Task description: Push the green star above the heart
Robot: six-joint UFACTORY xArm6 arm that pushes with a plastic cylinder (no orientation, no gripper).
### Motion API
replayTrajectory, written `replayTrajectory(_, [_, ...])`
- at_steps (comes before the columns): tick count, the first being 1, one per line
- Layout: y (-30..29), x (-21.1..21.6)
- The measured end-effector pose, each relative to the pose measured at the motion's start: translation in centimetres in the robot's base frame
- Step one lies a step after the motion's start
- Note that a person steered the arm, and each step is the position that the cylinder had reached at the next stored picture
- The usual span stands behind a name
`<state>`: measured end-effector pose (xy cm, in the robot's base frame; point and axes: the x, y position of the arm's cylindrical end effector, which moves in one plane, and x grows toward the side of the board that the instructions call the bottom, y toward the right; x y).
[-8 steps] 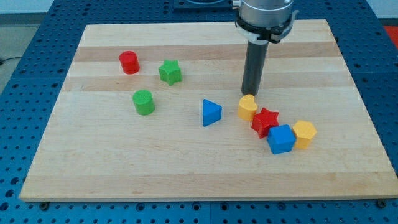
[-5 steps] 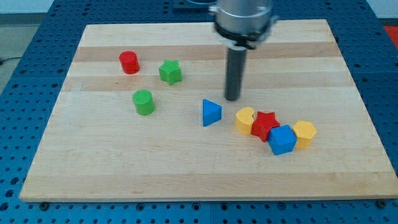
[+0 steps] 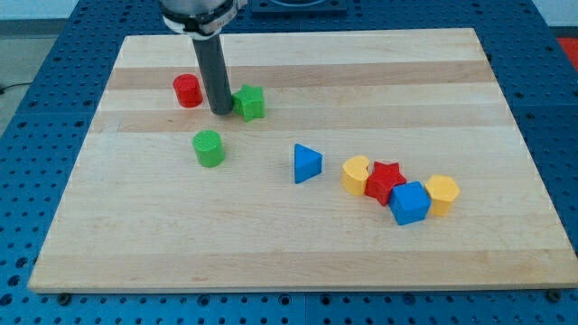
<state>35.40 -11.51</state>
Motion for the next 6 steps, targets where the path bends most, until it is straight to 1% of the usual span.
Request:
replayTrajectory(1, [2.6, -0.5])
replayTrajectory(2, [6.5, -0.1])
replayTrajectory(3, [10.3, 2.1])
replayTrajectory(5, [13.6, 4.9])
replayTrajectory(6, [15.7, 4.5])
